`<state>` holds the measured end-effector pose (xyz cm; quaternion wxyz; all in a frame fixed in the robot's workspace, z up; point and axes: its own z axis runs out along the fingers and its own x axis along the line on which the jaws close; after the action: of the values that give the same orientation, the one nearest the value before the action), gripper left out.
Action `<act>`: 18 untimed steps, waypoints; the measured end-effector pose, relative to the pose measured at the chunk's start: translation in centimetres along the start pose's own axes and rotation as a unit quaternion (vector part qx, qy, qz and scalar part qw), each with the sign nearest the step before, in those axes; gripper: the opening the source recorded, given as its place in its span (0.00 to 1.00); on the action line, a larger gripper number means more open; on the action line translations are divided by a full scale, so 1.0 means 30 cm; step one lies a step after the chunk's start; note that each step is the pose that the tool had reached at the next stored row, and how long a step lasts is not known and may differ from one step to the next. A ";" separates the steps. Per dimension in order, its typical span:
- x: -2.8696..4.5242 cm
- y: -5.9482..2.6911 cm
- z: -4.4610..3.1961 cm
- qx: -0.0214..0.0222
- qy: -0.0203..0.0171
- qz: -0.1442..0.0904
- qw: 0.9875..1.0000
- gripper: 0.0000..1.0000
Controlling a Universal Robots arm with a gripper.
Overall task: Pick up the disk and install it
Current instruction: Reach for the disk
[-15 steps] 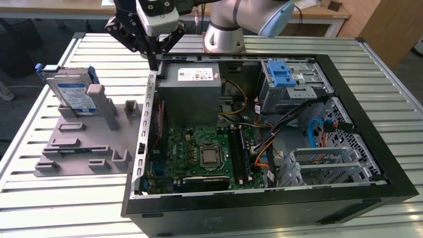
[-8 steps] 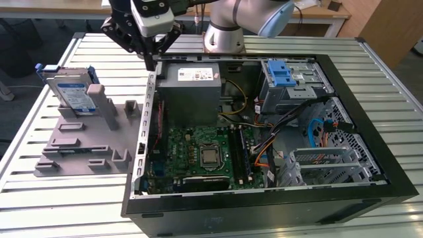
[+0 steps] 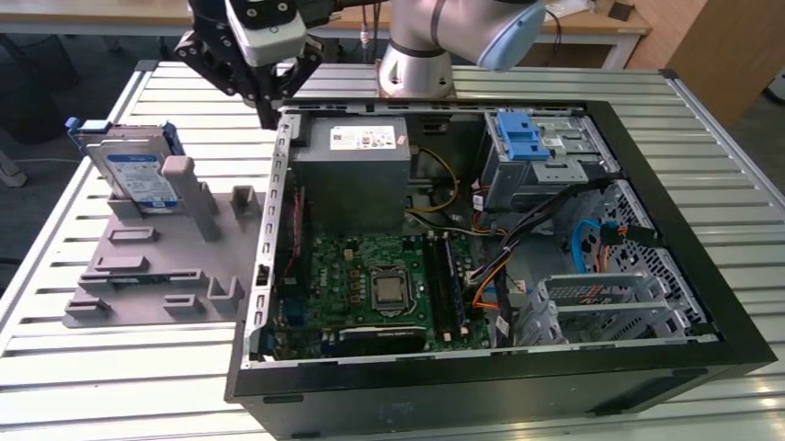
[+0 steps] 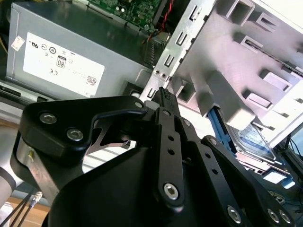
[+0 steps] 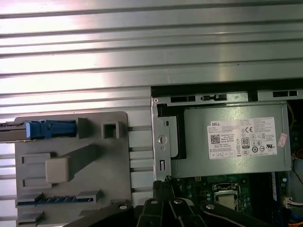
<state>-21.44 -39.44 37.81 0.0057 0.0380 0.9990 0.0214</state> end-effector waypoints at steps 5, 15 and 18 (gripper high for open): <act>0.019 0.010 0.003 0.000 0.000 0.000 1.000 0.11; 0.044 0.025 0.006 0.000 0.000 0.000 1.000 0.11; 0.053 0.029 0.007 0.000 0.000 0.000 1.000 0.11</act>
<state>-22.95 -38.45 37.61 0.0057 0.0381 0.9990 0.0214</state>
